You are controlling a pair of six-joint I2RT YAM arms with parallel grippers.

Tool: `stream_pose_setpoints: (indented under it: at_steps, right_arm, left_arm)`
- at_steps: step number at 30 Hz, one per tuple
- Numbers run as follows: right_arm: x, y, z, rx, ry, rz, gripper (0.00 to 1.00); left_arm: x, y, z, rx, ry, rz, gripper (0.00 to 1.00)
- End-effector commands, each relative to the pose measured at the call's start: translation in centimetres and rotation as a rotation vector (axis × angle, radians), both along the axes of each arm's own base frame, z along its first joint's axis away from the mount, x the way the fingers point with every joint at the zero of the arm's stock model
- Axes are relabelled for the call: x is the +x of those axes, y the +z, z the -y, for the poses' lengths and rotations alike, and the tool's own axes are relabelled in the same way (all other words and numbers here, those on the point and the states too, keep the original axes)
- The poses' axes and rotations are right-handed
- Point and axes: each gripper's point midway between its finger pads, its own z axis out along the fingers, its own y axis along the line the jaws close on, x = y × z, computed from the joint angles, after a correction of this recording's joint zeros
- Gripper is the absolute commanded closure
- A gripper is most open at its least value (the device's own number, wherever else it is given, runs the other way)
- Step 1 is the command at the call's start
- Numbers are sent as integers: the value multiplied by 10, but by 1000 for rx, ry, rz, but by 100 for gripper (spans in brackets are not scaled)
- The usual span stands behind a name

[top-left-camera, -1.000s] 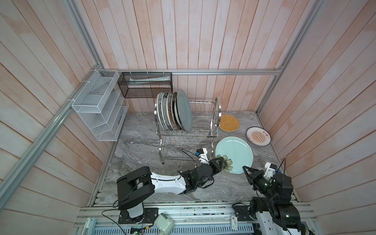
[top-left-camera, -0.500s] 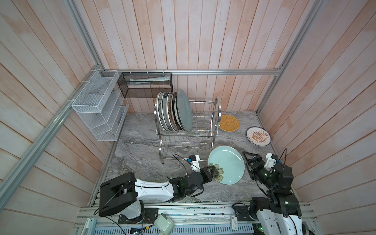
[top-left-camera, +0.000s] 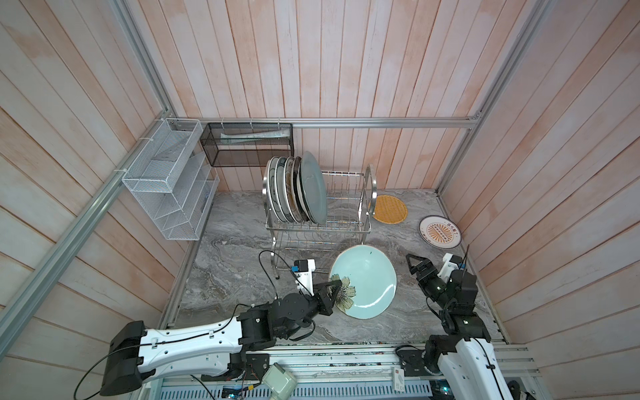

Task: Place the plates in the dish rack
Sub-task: 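Lift the plate with the left gripper while the right gripper opens and withdraws, then carry the plate with the left gripper into the upper rack tier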

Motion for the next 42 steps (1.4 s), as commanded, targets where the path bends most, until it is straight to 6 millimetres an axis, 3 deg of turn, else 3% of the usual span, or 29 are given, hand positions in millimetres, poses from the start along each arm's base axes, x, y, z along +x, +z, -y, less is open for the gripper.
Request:
stream_pose_setpoints:
  at_steps: [1,7,11,14,20,26,32,42]
  right_arm:
    - [11,17,-8,-50,65,160,2]
    - [9,14,-31,-68,218,265,2]
    - [8,5,-35,-101,242,298,2]
    - [2,8,-45,-108,306,346,2]
    - [-9,14,-68,-176,378,449,2]
    - [-27,34,-88,-240,443,587,2]
    - [-37,46,-83,-230,398,678,2]
    - [-40,45,-85,-221,408,688,2]
  left_arm:
    - [-5,65,-8,-99,-28,106,100]
    - [-7,134,-14,-133,-23,254,100]
    - [1,183,-16,-144,35,374,100]
    - [7,222,-22,-195,108,460,100]
    - [26,277,-30,-232,297,615,100]
    - [59,304,-38,-114,526,679,100]
    - [76,323,-57,33,701,709,100]
    - [112,335,-78,438,944,644,100]
